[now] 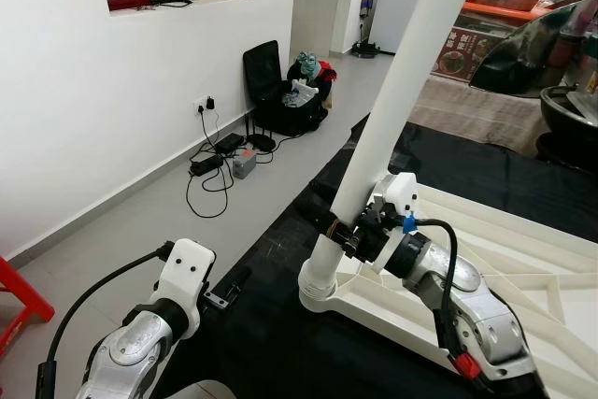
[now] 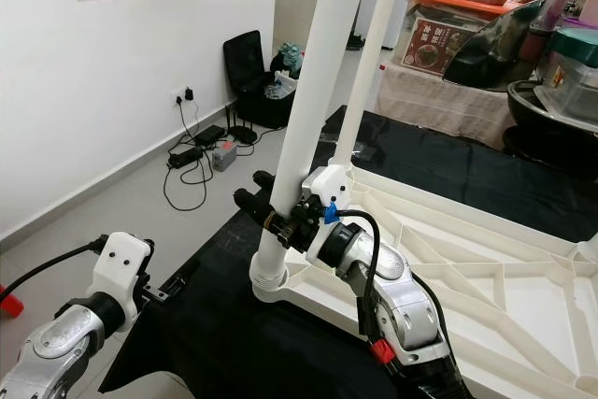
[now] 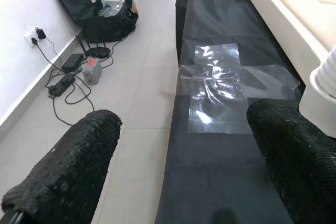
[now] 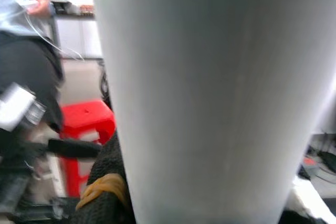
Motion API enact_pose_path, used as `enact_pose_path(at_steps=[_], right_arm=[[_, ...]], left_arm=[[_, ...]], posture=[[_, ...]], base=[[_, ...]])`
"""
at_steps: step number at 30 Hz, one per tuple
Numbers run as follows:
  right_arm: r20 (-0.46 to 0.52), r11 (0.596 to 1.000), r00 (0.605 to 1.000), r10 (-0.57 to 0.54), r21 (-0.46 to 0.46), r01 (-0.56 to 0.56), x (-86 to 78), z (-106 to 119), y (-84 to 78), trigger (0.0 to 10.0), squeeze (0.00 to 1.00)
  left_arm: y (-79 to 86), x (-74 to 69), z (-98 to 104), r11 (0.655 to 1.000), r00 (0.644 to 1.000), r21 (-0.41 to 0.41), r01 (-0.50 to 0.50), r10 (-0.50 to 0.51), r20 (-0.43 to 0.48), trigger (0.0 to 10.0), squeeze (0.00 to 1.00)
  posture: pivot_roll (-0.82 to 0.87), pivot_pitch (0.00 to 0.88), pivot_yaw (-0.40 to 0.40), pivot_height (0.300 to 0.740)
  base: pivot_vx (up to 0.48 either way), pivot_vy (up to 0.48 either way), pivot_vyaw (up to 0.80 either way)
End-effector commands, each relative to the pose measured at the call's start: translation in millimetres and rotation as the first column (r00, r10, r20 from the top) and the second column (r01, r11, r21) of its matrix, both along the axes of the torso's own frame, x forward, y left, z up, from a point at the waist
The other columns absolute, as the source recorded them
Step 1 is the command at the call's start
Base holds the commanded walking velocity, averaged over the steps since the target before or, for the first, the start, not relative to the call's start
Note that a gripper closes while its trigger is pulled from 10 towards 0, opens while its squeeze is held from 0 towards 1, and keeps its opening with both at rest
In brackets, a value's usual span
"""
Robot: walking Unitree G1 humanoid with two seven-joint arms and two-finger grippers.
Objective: Building children table
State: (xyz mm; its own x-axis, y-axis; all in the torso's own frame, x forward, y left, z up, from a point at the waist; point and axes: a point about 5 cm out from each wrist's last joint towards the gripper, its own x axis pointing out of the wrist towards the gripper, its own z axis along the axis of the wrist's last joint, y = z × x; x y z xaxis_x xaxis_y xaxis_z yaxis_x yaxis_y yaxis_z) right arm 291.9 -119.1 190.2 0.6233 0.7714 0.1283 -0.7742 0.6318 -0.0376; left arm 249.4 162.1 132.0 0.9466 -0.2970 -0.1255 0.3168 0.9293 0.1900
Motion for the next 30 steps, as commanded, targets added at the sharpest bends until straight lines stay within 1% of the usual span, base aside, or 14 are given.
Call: enact_pose_path(at_steps=[1,11,15,19,20,21,22,23,25,26,27,28,29,30], right_arm=[[-0.147,0.998,0.989,-0.016,-0.065,0.006,-0.2,-32,-2.9,10.0,0.0],[-0.178,0.996,0.983,-0.032,-0.092,0.016,5.3,-40,-9.2,10.0,0.0],[-0.23,0.99,0.973,0.007,-0.136,-0.04,0.4,-47,-9.6,10.0,0.0],[-0.249,0.986,0.968,0.014,-0.156,-0.054,3.3,-48,-7.8,10.0,0.0],[-0.249,0.986,0.968,0.014,-0.156,-0.054,3.3,-48,-7.8,10.0,0.0],[-0.24,0.981,0.969,0.065,-0.161,-0.106,6.4,-43,-2.7,10.0,0.0],[-0.24,0.981,0.969,0.065,-0.161,-0.106,6.4,-43,-2.7,10.0,0.0],[-0.225,0.974,0.968,0.115,-0.166,-0.154,7.9,-39,1.5,10.0,0.0],[-0.225,0.974,0.968,0.115,-0.166,-0.154,7.9,-39,1.5,10.0,0.0],[-0.201,0.955,0.958,0.202,-0.178,-0.239,6.9,-33,6.0,10.0,0.0],[-0.178,0.923,0.94,0.292,-0.204,-0.326,4.0,-28,9.7,10.0,0.0],[-0.178,0.923,0.94,0.292,-0.204,-0.326,4.0,-28,9.7,10.0,0.0],[-0.173,0.848,0.878,0.446,-0.233,-0.477,-0.9,-19,15.8,10.0,0.0],[-0.173,0.848,0.878,0.446,-0.233,-0.477,-0.9,-19,15.8,10.0,0.0]], left_arm=[[-3.2,0.1,-3,1.0,1.0,-0.002,0.005,-0.005,-0.012,10.0,0.0],[-4.9,-0.1,-4,1.0,1.0,-0.01,0.004,-0.004,-0.012,10.0,0.0],[-4.5,-0.2,-6,1.0,1.0,-0.01,0.001,-0.001,-0.016,10.0,0.0],[-6.1,0.7,-7,1.0,1.0,-0.012,0.005,-0.005,-0.017,10.0,0.0],[-6.1,0.7,-7,1.0,1.0,-0.012,0.005,-0.005,-0.017,10.0,0.0],[-7.4,1.3,-7,1.0,1.0,-0.014,0.009,-0.009,-0.016,10.0,0.0],[-7.4,1.3,-7,1.0,1.0,-0.014,0.009,-0.009,-0.016,10.0,0.0],[-8.3,1.8,-7,1.0,1.0,-0.015,0.011,-0.012,-0.016,10.0,0.0],[-8.3,1.8,-7,1.0,1.0,-0.015,0.011,-0.012,-0.016,10.0,0.0],[-8.7,2.2,-7,1.0,1.0,-0.018,0.013,-0.013,-0.016,10.0,0.0],[-8.8,2.5,-7,1.0,1.0,-0.023,0.014,-0.015,-0.017,10.0,0.0],[-8.8,2.5,-7,1.0,1.0,-0.023,0.014,-0.015,-0.017,10.0,0.0],[-8.5,3.0,-7,0.999,1.0,-0.031,0.012,-0.013,-0.019,10.0,0.0],[-8.5,3.0,-7,0.999,1.0,-0.031,0.012,-0.013,-0.019,10.0,0.0]], posture=[[0.16,0.0,-0.115,0.74],[0.16,0.0,-0.123,0.74],[0.16,0.0,-0.122,0.74],[0.15,0.0,-0.121,0.74],[0.15,0.0,-0.121,0.74],[0.16,0.0,-0.123,0.74],[0.16,0.0,-0.123,0.74],[0.16,0.0,-0.123,0.74],[0.16,0.0,-0.123,0.74],[0.16,0.0,-0.124,0.74],[0.17,0.0,-0.127,0.74],[0.17,0.0,-0.127,0.74],[0.18,0.0,-0.132,0.74],[0.18,0.0,-0.132,0.74]], base=[[0.0,0.0,0.0],[0.0,0.0,0.0],[0.0,0.0,0.0],[0.0,0.0,0.0],[0.0,0.0,0.0],[0.0,0.0,0.0],[0.0,0.0,0.0],[0.0,0.0,0.0],[0.0,0.0,0.0],[0.0,0.0,0.0],[0.0,0.0,0.0],[0.0,0.0,0.0],[0.0,0.0,0.0],[0.0,0.0,0.0]])
